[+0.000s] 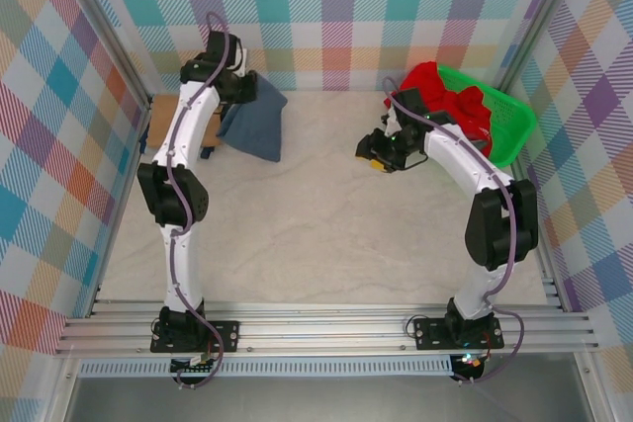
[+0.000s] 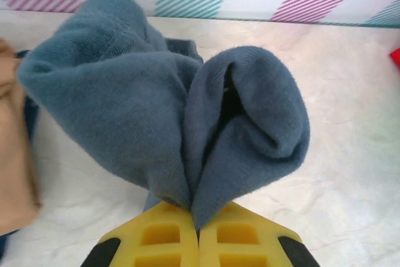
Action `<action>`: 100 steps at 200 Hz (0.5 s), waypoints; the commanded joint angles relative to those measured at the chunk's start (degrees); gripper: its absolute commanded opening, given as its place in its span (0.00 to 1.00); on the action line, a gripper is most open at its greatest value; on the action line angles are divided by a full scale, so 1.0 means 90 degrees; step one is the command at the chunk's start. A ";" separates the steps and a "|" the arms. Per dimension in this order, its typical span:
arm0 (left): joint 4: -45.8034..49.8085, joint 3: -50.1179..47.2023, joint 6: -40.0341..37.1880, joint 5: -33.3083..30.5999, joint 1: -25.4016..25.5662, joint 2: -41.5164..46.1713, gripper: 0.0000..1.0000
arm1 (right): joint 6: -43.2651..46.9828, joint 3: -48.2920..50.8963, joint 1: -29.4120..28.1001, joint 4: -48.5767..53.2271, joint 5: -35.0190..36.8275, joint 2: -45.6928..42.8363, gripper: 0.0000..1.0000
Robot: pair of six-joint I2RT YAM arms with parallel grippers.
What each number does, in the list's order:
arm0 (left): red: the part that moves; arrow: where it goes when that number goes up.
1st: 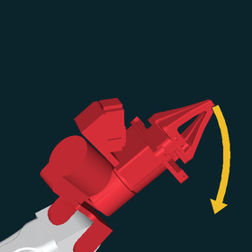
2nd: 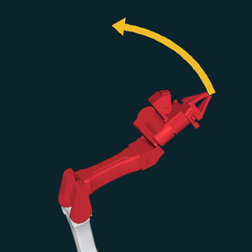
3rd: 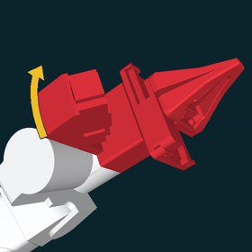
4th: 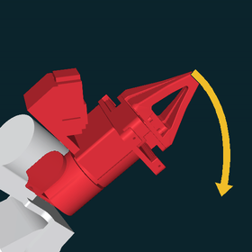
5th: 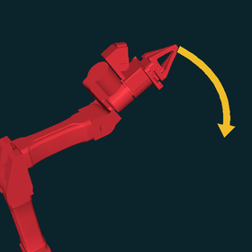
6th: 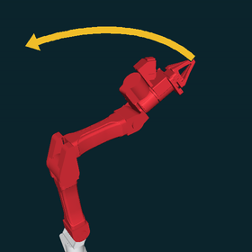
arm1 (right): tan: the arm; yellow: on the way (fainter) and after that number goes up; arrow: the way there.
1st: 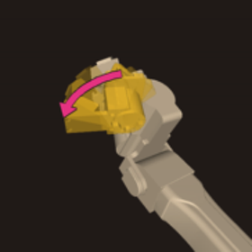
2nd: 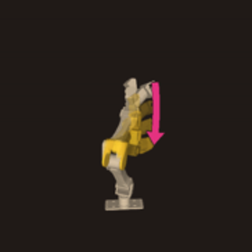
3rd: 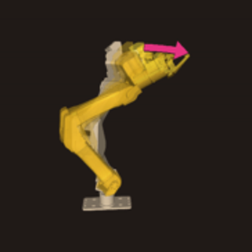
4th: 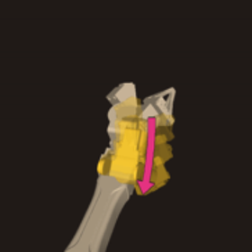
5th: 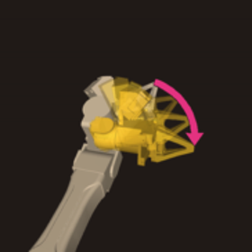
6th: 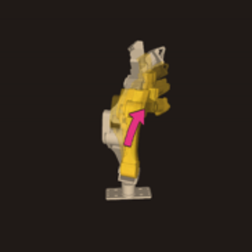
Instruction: Fold and stack the t-shirts
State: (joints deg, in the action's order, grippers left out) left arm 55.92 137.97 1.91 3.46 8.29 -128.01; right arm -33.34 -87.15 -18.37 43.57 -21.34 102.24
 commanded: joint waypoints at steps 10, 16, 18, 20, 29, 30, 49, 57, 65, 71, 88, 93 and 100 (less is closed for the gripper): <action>0.0338 0.0204 -0.0633 -0.0194 -0.0388 0.0012 0.00 | 0.0187 0.0028 -0.0019 0.0304 -0.0116 -0.0202 0.45; 0.0385 0.0271 -0.0715 -0.0234 -0.0420 -0.0012 0.00 | 0.0189 0.0017 -0.0020 0.0335 -0.0116 -0.0195 0.45; 0.0407 0.0296 -0.0739 -0.0252 -0.0437 -0.0019 0.00 | 0.0196 0.0016 -0.0017 0.0342 -0.0118 -0.0194 0.45; 0.0427 0.0322 -0.0766 -0.0256 -0.0454 -0.0024 0.00 | 0.0196 0.0011 -0.0021 0.0346 -0.0119 -0.0194 0.45; 0.0466 0.0380 -0.0845 -0.0338 -0.0517 -0.0019 0.00 | 0.0199 -0.0011 -0.0022 0.0392 -0.0116 -0.0177 0.45; 0.0466 0.0381 -0.0851 -0.0332 -0.0534 -0.0017 0.00 | 0.0199 -0.0012 -0.0021 0.0393 -0.0113 -0.0172 0.45; 0.0391 0.0383 -0.0914 -0.0427 -0.0721 0.0069 0.00 | 0.0180 -0.0033 -0.0029 0.0439 -0.0126 -0.0156 0.44; 0.0331 0.0383 -0.0961 -0.0449 -0.0790 0.0117 0.00 | 0.0170 -0.0033 -0.0029 0.0458 -0.0126 -0.0139 0.44; 0.0271 0.0383 -0.1011 -0.0482 -0.0860 0.0162 0.00 | 0.0165 -0.0048 -0.0031 0.0488 -0.0119 -0.0128 0.44; 0.0219 0.0375 -0.1050 -0.0491 -0.0901 0.0179 0.00 | 0.0160 -0.0050 -0.0031 0.0512 -0.0101 -0.0128 0.44; 0.0126 0.0468 -0.1245 -0.0502 -0.1014 0.0173 0.00 | 0.0145 -0.0053 -0.0045 0.0573 -0.0090 -0.0117 0.44; 0.0115 0.0542 -0.1285 -0.0487 -0.1057 0.0153 0.00 | 0.0141 -0.0062 -0.0058 0.0588 -0.0080 -0.0119 0.44; 0.0106 0.0638 -0.1312 -0.0516 -0.1121 0.0111 0.00 | 0.0150 -0.0067 -0.0073 0.0629 -0.0066 -0.0119 0.44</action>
State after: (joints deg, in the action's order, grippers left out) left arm 59.42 139.70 -6.81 -0.12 0.36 -128.22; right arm -32.51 -87.07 -18.41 46.76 -21.56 102.24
